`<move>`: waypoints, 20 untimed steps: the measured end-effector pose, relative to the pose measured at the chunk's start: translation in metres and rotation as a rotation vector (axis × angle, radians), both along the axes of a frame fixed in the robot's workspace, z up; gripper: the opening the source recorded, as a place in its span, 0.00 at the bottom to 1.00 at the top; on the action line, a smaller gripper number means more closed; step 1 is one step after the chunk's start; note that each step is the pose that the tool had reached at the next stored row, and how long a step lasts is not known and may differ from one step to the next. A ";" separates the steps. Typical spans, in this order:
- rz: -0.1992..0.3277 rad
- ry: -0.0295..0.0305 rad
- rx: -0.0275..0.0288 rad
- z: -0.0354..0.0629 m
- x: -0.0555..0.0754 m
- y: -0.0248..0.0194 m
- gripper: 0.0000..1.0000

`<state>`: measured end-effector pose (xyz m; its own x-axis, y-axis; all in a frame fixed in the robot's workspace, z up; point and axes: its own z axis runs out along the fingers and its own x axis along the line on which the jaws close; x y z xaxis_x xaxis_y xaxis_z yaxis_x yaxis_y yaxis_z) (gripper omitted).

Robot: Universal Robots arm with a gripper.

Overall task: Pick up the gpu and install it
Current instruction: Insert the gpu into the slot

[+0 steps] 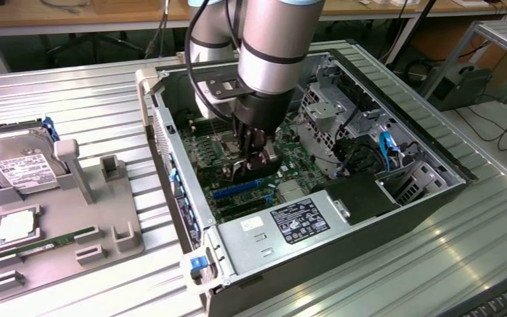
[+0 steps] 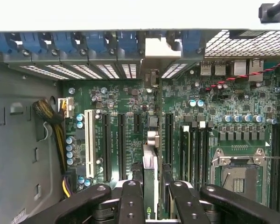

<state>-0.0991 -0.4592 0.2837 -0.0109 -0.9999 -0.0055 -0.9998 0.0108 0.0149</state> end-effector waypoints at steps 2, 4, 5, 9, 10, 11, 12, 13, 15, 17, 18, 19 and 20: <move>0.000 0.0002 -0.0001 -0.0016 -0.001 0.0000 0.26; 0.000 0.0001 0.0009 -0.0038 -0.002 0.0000 0.26; 0.000 0.0003 0.0020 -0.0048 -0.002 0.0000 0.26; 0.001 0.0002 0.0164 -0.0092 -0.003 0.0000 0.26; 0.002 0.0001 0.0194 -0.0104 -0.003 0.0000 0.26; 0.003 0.0001 0.0194 -0.0106 -0.003 0.0000 0.26; 0.005 0.0002 0.0195 -0.0113 -0.003 0.0000 0.26; 0.006 0.0003 0.0192 -0.0116 -0.003 0.0000 0.26; 0.009 0.0002 0.0194 -0.0123 -0.003 0.0000 0.26; 0.010 0.0002 0.0194 -0.0133 -0.003 0.0000 0.26; 0.011 0.0002 0.0193 -0.0139 -0.003 0.0000 0.26; 0.011 0.0003 0.0193 -0.0167 -0.003 -0.0001 0.26; 0.012 0.0003 0.0165 -0.0209 -0.003 -0.0004 0.26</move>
